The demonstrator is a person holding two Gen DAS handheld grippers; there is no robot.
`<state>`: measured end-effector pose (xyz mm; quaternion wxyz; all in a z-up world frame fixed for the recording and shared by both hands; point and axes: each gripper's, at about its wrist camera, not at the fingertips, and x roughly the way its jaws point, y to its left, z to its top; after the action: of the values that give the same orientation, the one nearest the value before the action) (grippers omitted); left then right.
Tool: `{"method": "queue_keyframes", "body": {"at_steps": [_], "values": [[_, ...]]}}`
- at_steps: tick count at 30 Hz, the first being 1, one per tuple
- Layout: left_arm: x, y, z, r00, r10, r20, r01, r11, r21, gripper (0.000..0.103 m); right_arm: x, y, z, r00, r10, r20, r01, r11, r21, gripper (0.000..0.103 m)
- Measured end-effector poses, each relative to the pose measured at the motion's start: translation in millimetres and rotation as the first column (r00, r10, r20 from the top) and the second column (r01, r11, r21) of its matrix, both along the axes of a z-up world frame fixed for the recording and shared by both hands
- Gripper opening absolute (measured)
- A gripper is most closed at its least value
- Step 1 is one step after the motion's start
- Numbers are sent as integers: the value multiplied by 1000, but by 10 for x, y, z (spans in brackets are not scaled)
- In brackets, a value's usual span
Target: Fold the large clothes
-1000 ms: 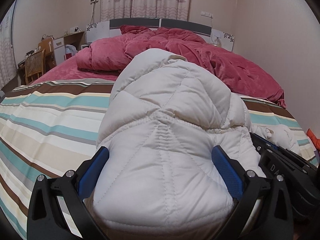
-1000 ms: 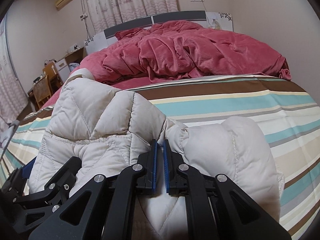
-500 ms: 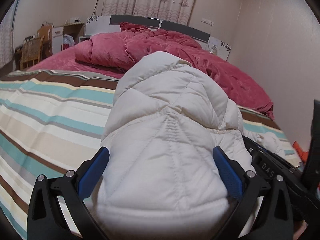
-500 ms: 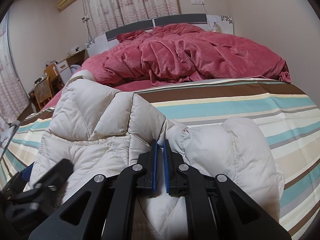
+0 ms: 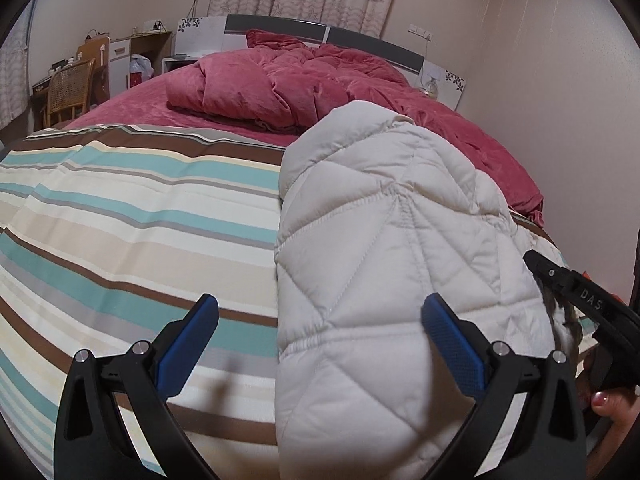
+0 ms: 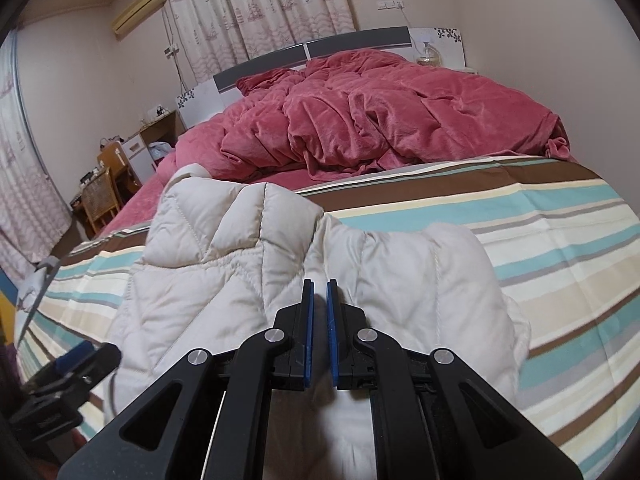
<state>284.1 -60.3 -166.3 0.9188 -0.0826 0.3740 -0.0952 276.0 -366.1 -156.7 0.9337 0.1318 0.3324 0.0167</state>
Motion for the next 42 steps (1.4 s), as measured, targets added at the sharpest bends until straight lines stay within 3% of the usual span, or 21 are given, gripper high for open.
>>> {"method": "queue_keyframes", "body": {"at_steps": [1, 3, 4, 5, 12, 15, 21, 31, 35, 42], "values": [[-37, 2, -1, 1000, -5, 1, 5, 1000, -2, 101, -31, -4, 12, 1000, -1, -1, 1, 1000, 5, 8], [-85, 33, 13, 1000, -14, 7, 14, 1000, -3, 101, -133, -16, 57, 1000, 2, 4, -2, 1000, 27, 47], [-111, 47, 18, 1000, -18, 11, 18, 1000, -2, 101, -204, -11, 96, 1000, -4, 22, 4, 1000, 25, 75], [-141, 45, 11, 1000, -22, 14, 22, 1000, 2, 101, -279, 2, 139, 999, -9, 50, 8, 1000, 13, 78], [-185, 139, 10, 999, -44, 1, 44, 999, 11, 101, -501, 2, 218, 1000, 16, 12, -16, 1000, -9, 78], [-166, 183, 36, 997, -78, 3, 78, 997, 14, 101, -621, -110, 217, 1000, -11, -13, 11, 1000, -16, 93], [-10, 173, 16, 987, -151, -57, 154, 987, 51, 101, -782, -577, 133, 993, -101, -65, 102, 995, 3, 94], [169, 64, -57, 958, -258, -126, 258, 966, -15, 101, -543, -926, -433, 965, -54, -257, 126, 954, 273, 94], [218, 45, -84, 943, -300, -144, 298, 954, -39, 101, -490, -942, -525, 964, -24, -266, 108, 945, 309, 94], [247, 45, -193, 907, -365, -209, 327, 924, -198, 101, -396, -894, -577, 960, 45, -277, 48, 946, 322, 93]]}}
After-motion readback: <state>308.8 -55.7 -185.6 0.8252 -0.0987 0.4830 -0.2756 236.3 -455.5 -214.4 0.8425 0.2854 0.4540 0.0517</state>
